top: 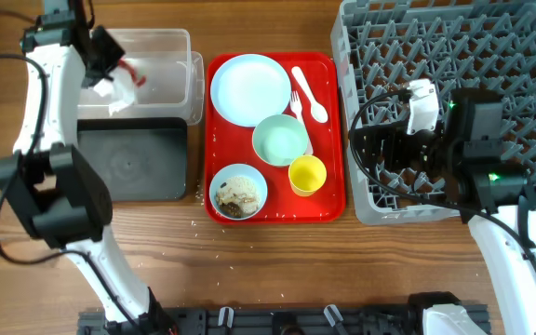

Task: Sort waste into correct bins and load items into the dishwasher rack
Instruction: 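Carry the tissue and wrapper with the left gripper into the clear bin, then grasp the blue bowl of rice scraps with the left gripper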

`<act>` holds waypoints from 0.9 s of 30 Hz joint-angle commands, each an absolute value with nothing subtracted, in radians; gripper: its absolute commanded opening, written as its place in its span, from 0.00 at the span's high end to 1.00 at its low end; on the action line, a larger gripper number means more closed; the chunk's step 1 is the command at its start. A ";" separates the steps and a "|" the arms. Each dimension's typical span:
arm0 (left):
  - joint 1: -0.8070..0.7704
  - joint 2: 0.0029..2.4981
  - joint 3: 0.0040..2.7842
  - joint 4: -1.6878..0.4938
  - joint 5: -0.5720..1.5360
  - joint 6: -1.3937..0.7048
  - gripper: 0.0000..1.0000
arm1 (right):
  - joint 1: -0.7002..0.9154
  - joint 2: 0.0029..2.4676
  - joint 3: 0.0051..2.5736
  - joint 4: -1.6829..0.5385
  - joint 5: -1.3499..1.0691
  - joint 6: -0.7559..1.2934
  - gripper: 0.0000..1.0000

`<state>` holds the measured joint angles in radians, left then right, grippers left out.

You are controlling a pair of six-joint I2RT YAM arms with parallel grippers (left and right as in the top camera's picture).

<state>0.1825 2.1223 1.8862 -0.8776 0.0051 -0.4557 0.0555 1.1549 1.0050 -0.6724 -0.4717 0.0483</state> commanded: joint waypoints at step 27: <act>-0.358 1.852 1.696 -1.235 0.299 -0.290 0.32 | 0.055 1.158 1.026 -0.670 -0.495 0.056 0.00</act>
<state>-0.3218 1.8442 1.7393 -1.1801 0.2871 -0.2447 0.0555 1.1549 1.0050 -0.6697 -0.4717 0.0483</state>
